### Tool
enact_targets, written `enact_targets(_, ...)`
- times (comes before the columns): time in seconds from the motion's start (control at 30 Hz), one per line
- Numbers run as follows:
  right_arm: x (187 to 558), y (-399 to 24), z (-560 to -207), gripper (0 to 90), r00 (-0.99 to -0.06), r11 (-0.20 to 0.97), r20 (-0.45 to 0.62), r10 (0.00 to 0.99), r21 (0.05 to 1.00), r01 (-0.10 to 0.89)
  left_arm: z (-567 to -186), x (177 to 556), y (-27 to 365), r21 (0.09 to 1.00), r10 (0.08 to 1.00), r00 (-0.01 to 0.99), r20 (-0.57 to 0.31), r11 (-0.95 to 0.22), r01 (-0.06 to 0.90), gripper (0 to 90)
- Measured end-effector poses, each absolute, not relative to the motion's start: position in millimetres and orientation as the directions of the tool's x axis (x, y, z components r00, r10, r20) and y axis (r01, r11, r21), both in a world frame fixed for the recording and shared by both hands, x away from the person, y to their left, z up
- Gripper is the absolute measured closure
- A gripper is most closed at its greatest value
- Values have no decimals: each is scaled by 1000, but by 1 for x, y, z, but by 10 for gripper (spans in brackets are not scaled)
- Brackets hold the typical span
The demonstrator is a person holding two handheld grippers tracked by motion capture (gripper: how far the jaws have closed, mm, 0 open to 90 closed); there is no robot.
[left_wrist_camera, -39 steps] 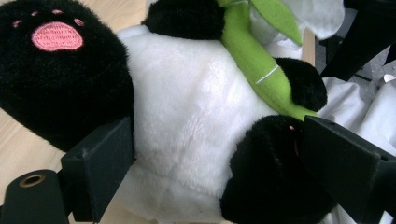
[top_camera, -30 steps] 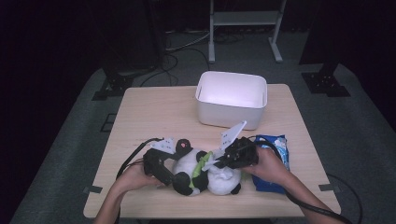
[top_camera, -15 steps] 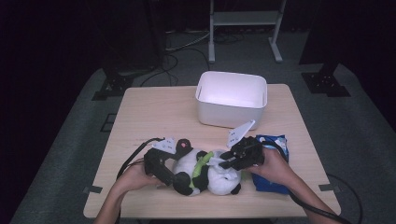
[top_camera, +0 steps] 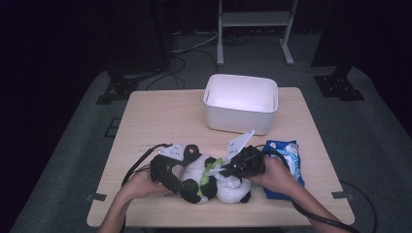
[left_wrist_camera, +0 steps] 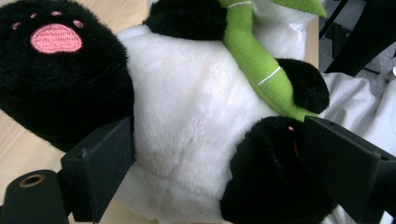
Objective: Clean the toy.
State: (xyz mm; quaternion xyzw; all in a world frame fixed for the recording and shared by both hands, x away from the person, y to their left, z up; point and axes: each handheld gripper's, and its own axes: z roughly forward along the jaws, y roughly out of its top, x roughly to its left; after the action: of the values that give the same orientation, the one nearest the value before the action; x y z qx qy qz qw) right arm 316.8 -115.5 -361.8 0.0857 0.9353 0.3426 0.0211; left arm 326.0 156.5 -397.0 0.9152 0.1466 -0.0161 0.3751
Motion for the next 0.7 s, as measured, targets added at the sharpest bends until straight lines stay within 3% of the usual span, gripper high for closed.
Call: enact_targets(0.7,311,-192,-382,836,-942,686,110,318,659,308,-396,326,157,675,258,956,-139,-682,282,96)
